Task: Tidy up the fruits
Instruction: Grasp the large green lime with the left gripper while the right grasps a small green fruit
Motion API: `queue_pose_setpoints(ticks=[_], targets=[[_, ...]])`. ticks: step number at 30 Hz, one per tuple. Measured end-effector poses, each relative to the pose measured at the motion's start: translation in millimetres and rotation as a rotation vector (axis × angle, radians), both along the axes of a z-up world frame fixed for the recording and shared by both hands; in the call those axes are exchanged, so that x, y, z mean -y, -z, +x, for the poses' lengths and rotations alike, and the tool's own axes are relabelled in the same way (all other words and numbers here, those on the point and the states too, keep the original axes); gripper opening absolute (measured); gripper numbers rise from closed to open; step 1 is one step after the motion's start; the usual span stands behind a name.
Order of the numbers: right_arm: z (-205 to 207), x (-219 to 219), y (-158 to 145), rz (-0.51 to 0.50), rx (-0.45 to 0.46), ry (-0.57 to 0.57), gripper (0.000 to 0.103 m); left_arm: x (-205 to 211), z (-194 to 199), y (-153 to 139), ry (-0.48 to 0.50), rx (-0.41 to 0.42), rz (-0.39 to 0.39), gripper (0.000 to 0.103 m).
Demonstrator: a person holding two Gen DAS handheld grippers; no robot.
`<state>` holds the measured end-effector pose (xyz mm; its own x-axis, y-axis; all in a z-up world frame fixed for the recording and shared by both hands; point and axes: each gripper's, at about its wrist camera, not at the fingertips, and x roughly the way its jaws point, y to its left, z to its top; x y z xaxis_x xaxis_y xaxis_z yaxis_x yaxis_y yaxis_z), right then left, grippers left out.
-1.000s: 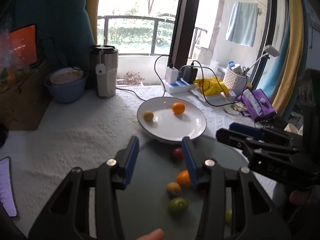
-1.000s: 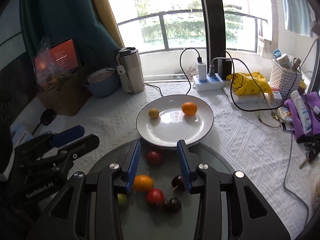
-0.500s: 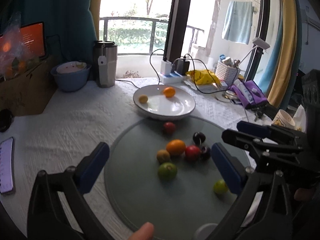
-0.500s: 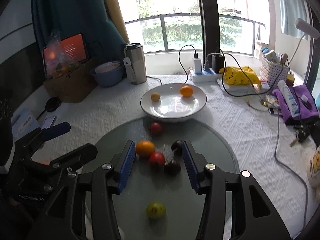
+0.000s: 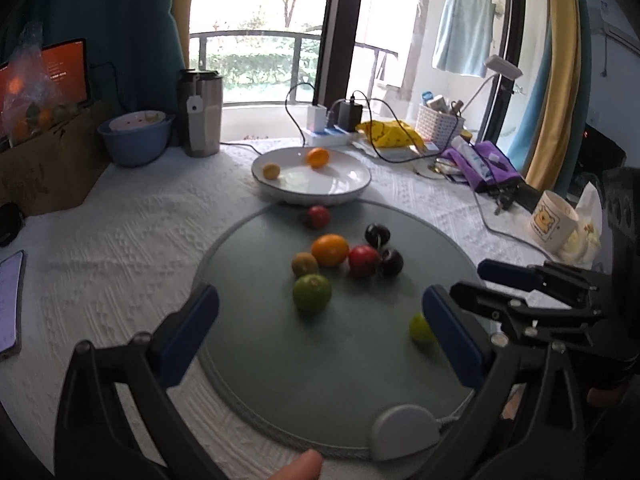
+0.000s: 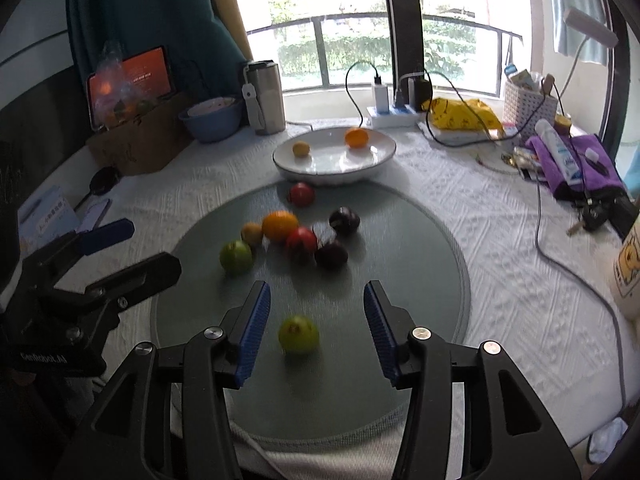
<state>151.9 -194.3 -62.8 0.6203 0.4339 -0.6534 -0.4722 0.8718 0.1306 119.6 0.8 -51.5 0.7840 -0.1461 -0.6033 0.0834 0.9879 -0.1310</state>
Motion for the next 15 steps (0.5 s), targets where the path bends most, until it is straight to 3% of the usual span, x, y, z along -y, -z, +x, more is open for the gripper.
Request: queue_pose_setpoints(ticks=[15], targets=[[-1.5,-19.2,44.4,-0.034,-0.099,-0.070,0.051,-1.7,-1.7,40.4,0.009,-0.105,0.008,0.103]])
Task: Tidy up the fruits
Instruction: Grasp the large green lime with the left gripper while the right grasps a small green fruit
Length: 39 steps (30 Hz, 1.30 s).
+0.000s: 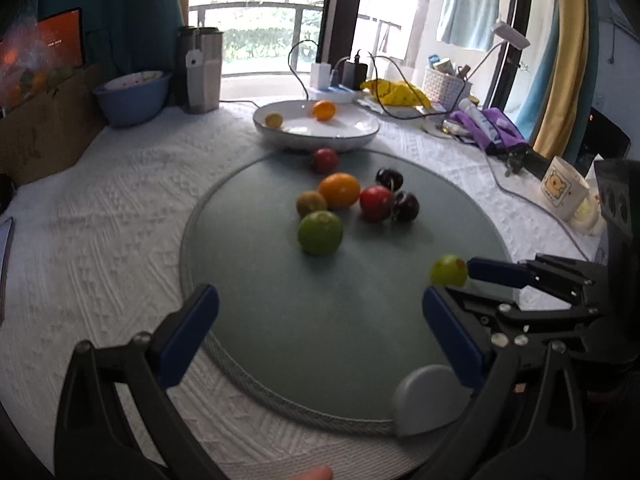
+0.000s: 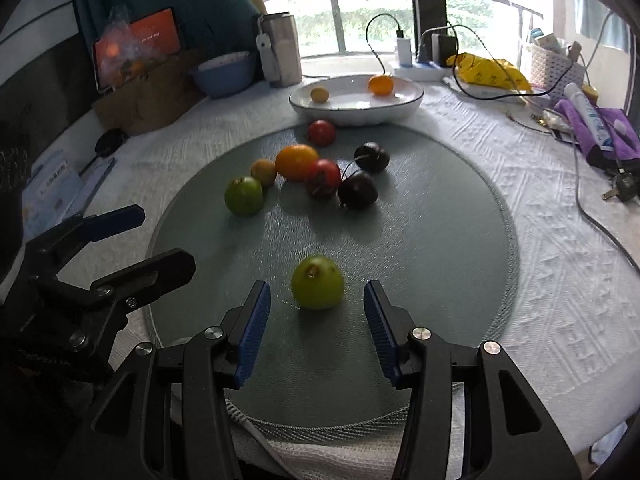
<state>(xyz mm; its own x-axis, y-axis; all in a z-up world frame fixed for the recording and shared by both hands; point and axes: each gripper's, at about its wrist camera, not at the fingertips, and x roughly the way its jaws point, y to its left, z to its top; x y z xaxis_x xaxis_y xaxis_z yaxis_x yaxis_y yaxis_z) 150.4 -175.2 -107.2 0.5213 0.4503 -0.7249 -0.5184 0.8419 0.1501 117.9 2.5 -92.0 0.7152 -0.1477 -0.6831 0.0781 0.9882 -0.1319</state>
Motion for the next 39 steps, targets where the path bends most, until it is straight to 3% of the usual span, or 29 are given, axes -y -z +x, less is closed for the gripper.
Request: queue_pose_setpoints(ticks=[4,8,16,30,34,39], targets=[[1.5,-1.4,3.5,-0.004,0.006,-0.006,0.049,0.2,4.5,4.8,0.004,-0.020,0.007,0.102],[8.2,-1.1,4.0,-0.001,0.006,-0.016,0.031,1.2,11.8,5.3,0.003,-0.040,0.024,0.102],[25.3,0.3,1.5,0.015,0.000,-0.045,0.029,6.8,33.1,5.0,-0.007,-0.075,0.048,0.101],[68.8,21.5,-9.0,0.061,-0.003,-0.018,0.029,17.1,81.3,17.7,-0.038,-0.175,0.119,0.053],[76.3,23.3,-10.5,0.066,0.000,-0.016,0.029,16.0,85.7,17.3,-0.044,-0.175,0.124,0.034],[80.1,21.3,-13.5,0.068,0.006,-0.019,0.029,16.1,86.2,16.2,-0.033,-0.180,0.110,0.033]])
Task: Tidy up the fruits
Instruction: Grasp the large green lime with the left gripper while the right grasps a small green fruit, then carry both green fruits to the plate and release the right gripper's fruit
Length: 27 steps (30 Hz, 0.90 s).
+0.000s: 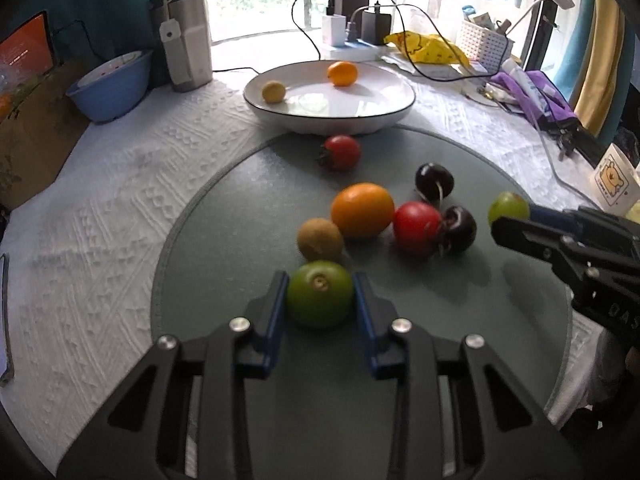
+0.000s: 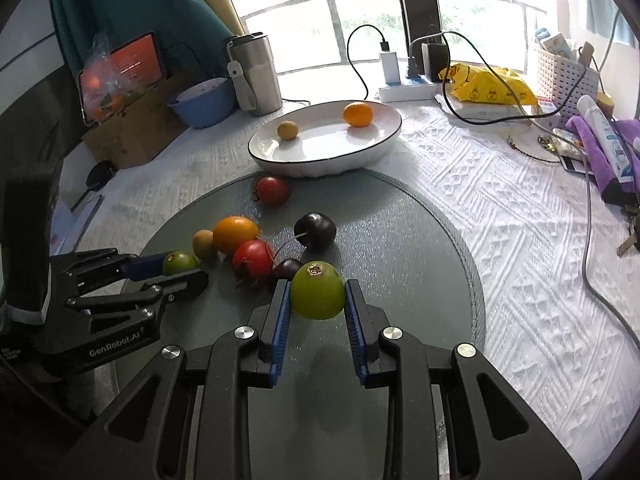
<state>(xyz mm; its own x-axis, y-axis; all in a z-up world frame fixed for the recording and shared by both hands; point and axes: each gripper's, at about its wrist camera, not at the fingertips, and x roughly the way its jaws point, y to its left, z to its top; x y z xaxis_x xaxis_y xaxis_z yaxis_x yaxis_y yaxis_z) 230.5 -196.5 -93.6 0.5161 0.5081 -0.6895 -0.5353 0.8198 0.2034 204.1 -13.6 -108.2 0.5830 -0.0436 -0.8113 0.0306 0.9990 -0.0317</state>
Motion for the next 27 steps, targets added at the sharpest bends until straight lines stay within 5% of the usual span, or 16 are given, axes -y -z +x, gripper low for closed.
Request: queue_pose_setpoints(ticks=[27], targets=[[35.5,-18.9,-25.5,-0.021,0.044,-0.020,0.029,-10.7,32.7,-37.6,0.027,0.109,-0.043,0.033]])
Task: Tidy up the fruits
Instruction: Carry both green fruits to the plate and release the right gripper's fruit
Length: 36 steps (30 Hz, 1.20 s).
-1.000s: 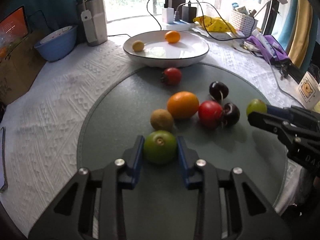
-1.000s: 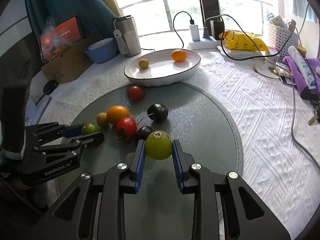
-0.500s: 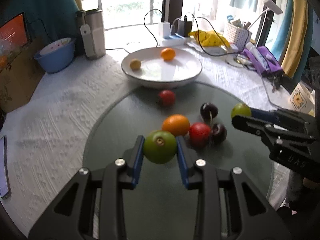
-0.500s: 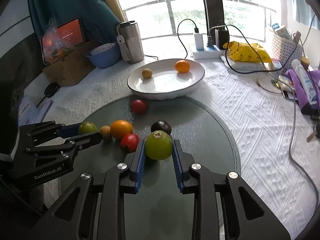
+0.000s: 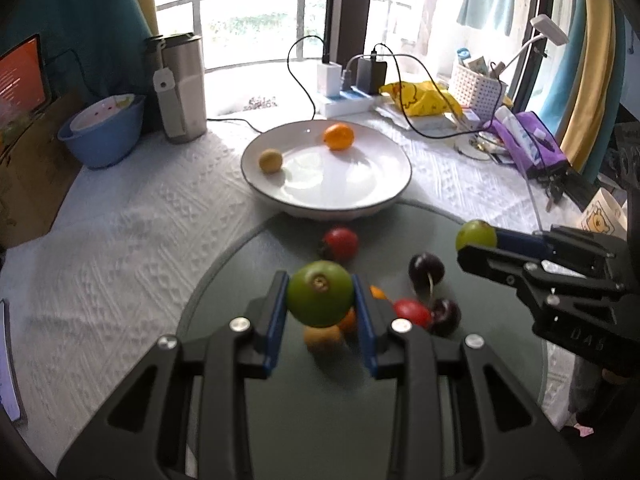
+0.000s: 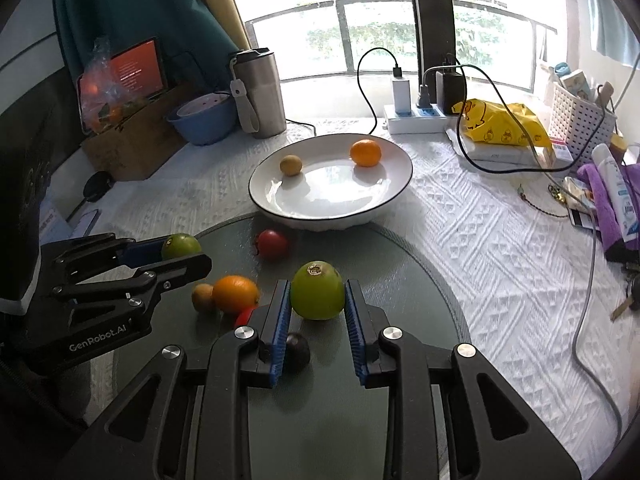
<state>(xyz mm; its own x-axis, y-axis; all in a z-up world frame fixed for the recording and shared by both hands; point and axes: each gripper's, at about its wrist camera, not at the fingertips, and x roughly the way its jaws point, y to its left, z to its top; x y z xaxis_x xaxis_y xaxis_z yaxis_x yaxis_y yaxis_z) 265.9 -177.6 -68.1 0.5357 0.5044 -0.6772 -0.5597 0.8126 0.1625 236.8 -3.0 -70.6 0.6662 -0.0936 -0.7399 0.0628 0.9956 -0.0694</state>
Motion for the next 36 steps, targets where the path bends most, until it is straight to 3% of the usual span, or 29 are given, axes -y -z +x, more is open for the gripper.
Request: queue_pose_setpoints(ticks=[23,36], targets=[[59.9,-40.8,-3.7,-0.002,-0.004,-0.038,0.029,-14.7,70.3,-0.4,0.054,0.044,-0.034,0.033],[88.5,-56.6,10.9,0.003,-0.053,-0.055,0.029,-28.4,100.1,13.2,0.042,0.024,-0.062,0.033]])
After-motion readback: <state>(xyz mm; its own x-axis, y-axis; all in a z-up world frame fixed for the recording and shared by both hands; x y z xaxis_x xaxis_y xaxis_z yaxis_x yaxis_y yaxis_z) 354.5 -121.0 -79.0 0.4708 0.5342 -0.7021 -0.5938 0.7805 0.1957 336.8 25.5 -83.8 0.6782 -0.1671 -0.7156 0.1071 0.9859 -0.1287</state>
